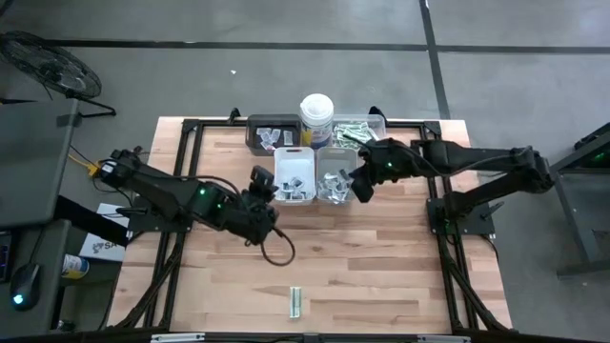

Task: Pick & Place First Aid Supplies
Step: Put the wipe into the gray bin, then put the band aid into the transparent bin

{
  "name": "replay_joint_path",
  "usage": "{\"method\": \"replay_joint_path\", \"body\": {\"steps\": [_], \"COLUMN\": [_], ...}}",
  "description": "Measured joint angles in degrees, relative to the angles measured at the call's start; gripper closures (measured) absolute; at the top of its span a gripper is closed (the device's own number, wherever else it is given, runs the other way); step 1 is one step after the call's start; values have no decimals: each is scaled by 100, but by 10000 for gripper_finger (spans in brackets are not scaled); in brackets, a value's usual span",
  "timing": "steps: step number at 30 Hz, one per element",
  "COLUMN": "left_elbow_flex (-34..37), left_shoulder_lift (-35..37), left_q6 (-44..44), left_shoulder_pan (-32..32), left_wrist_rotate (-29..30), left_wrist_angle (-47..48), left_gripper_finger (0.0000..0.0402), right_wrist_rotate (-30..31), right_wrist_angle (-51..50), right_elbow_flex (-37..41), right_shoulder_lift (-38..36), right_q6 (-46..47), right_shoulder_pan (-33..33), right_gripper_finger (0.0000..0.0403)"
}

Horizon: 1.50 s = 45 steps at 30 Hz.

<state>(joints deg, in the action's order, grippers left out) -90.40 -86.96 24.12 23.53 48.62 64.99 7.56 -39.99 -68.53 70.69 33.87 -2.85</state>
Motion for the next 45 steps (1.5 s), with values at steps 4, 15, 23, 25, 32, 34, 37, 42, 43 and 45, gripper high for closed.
{"method": "replay_joint_path", "body": {"steps": [4, 15, 23, 25, 32, 34, 37, 42, 43, 45], "left_elbow_flex": [437, 1715, 2802, 3057, 3709, 3761, 3773, 3773, 3773, 3773], "left_shoulder_lift": [249, 395, 395, 395, 387, 387, 387, 387, 387, 387], "left_q6": [-494, -1466, -1982, -2155, -2818, -2894, -2911, -2911, -2906, -2898], "left_shoulder_pan": [-88, -105, -103, -103, -103, -103, -103, -103, -103, -103], "left_wrist_rotate": [-511, -2369, -3748, -4033, -4726, -4812, -4812, -4806, -4800, -4705], "left_wrist_angle": [4, -1323, -3341, -3830, -5213, -5267, -5243, -5254, -5254, -5250], "left_gripper_finger": [301, 301, 301, 301, 301, 301, 301, 301, 301, 301], "right_wrist_rotate": [-93, -1244, -1782, -1892, -1995, -1995, -1994, -1979, -1968, -1955], "right_wrist_angle": [-478, -573, -503, -481, -457, -431, -417, -417, -417, -437], "right_elbow_flex": [0, 2, 2, 2, 2, 2, 2, 2, 2, 2], "right_shoulder_lift": [131, 1030, 1638, 1757, 2053, 2082, 2084, 2086, 2086, 2086], "right_q6": [-239, -1279, -1563, -1630, -1716, -1727, -1703, -1694, -1692, -1679], "right_shoulder_pan": [-358, -1187, -1454, -1487, -1520, -1515, -1513, -1513, -1513, -1513], "right_gripper_finger": [403, 403, 403, 403, 402, 397, 384, 352, 344, 325]}}
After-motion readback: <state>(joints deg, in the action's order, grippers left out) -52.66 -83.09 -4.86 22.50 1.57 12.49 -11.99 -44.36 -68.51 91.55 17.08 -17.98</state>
